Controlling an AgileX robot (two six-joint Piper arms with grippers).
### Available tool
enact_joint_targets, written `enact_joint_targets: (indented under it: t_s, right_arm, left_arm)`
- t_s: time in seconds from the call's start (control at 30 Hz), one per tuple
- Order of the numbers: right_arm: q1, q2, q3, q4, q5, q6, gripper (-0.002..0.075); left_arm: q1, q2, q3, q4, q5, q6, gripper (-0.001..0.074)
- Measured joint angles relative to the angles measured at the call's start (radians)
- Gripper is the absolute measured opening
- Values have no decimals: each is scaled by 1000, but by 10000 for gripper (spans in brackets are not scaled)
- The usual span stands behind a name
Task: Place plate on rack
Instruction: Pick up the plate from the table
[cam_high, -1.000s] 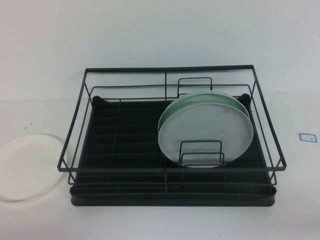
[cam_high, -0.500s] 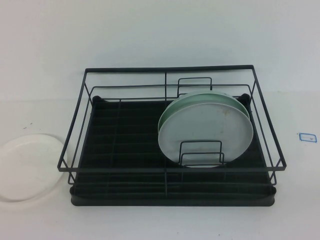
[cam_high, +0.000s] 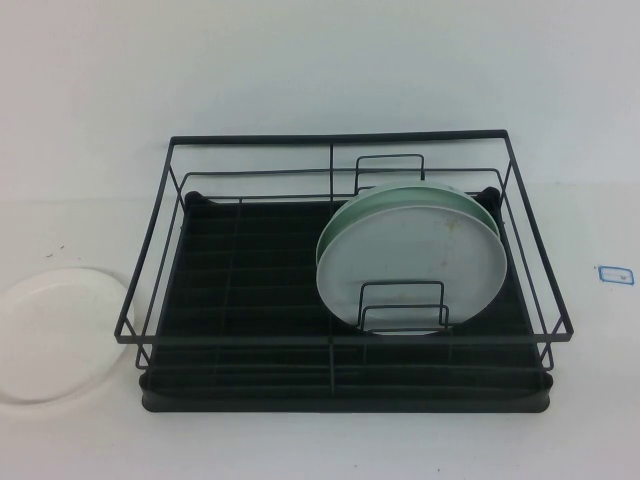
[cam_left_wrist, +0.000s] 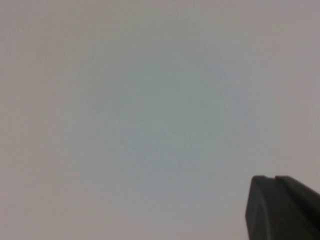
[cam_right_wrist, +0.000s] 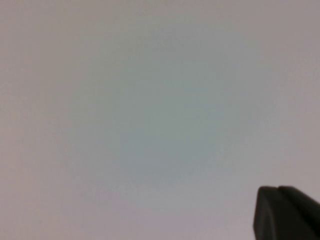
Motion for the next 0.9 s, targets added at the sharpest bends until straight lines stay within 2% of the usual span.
enact_joint_targets:
  t_s: [0.13, 0.2, 0.3, 0.4, 0.57, 0.73, 0.8, 0.9]
  right_arm:
    - [0, 0, -85, -232, 198, 5, 19]
    - [0, 5, -146, -340, 290, 14, 19]
    - [0, 60, -221, -397, 377, 14, 19]
    - [0, 161, -282, -409, 431, 14, 19]
    - [0, 383, -347, -411, 465, 40, 19]
    - [0, 607, -433, -378, 687, 107, 19]
    - [0, 684, -470, -339, 813, 112, 19]
    - [0, 772, -496, -281, 953, 52, 19]
  left_arm:
    - [0, 2, -132, -138, 286, 232, 0]
    - [0, 17, -185, -167, 347, 392, 0]
    - [0, 103, -251, -275, 357, 577, 0]
    - [0, 218, -301, -480, 347, 706, 0]
    - [0, 529, -360, -878, 345, 1049, 0]
    - [0, 865, -495, -1287, 330, 1431, 0]
    - [2, 983, -561, -1365, 330, 1568, 0]
    - [14, 1137, -660, -1367, 367, 1588, 0]
